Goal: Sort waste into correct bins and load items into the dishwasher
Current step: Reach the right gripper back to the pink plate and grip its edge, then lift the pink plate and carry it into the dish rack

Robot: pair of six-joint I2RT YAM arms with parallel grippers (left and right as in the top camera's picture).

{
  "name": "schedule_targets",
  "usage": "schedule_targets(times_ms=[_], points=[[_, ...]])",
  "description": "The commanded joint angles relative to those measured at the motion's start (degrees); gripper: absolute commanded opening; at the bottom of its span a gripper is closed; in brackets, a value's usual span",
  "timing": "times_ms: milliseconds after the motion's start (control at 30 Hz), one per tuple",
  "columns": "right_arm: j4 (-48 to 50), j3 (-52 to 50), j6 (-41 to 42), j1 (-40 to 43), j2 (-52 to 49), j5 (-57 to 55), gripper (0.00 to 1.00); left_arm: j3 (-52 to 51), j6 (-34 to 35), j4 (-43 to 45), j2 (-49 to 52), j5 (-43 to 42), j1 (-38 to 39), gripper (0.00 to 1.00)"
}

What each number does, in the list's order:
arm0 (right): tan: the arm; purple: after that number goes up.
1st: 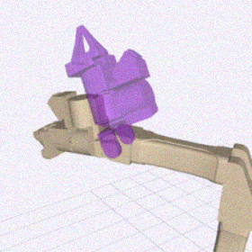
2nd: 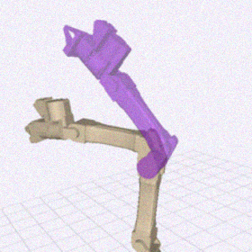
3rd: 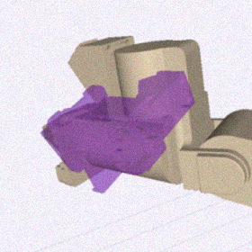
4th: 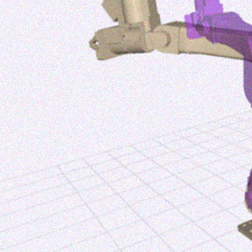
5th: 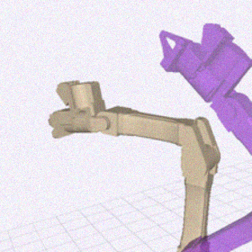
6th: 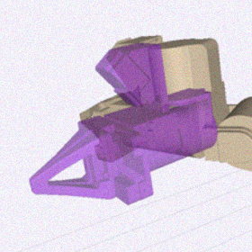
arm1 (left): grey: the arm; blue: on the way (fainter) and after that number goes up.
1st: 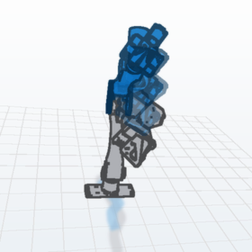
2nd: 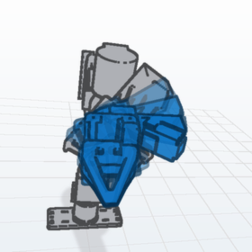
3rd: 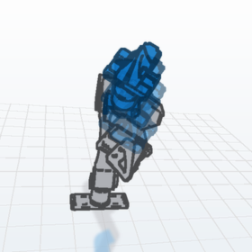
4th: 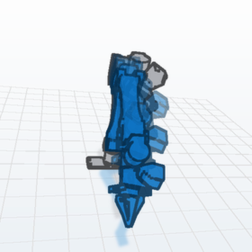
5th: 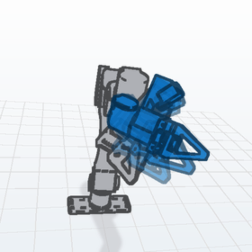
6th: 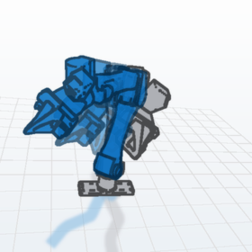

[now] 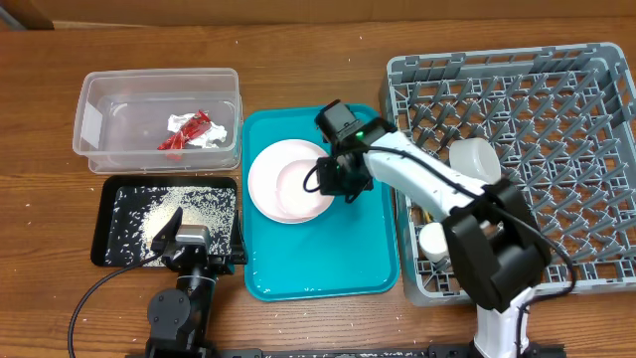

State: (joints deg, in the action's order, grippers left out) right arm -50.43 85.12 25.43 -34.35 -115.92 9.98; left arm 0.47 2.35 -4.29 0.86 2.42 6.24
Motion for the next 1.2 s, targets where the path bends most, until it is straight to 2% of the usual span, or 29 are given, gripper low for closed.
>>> schedule_targets(times_ms=[0, 233, 400, 500, 733, 900, 1067, 1167], points=[[-0.59, 1.16, 0.04, 1.86, 8.55, -5.38, 0.04, -0.20, -1.09, 0.20, -0.39, 0.72, -0.55, 1.00], [-6.49, 1.16, 0.13, 6.99, 21.66, -34.01, 0.04, -0.20, -1.09, 0.20, -0.39, 0.72, -0.55, 1.00], [-15.10, 1.16, 10.01, 11.93, 28.59, -64.78, 0.04, -0.20, -1.09, 0.20, -0.39, 0.72, -0.55, 1.00], [-17.22, 1.14, 10.62, 15.72, 29.29, -72.61, 0.04, -0.20, -1.09, 0.20, -0.39, 0.72, -0.55, 1.00], [-18.71, -1.64, 10.62, 28.52, 25.00, -73.48, 0.04, -0.20, -1.09, 0.20, -0.39, 0.72, -0.55, 1.00], [-18.64, -6.12, 10.69, 36.35, 20.52, -70.23, 0.04, -0.20, -1.09, 0.20, -0.39, 0.72, -0.55, 1.00], [-18.51, -8.55, 10.88, 37.75, 18.21, -68.32, 0.04, -0.20, -1.09, 0.20, -0.39, 0.72, -0.55, 1.00], [-18.93, -9.09, 10.88, 35.69, 17.40, -68.15, 0.04, -0.20, -1.09, 0.20, -0.39, 0.72, -0.55, 1.00]])
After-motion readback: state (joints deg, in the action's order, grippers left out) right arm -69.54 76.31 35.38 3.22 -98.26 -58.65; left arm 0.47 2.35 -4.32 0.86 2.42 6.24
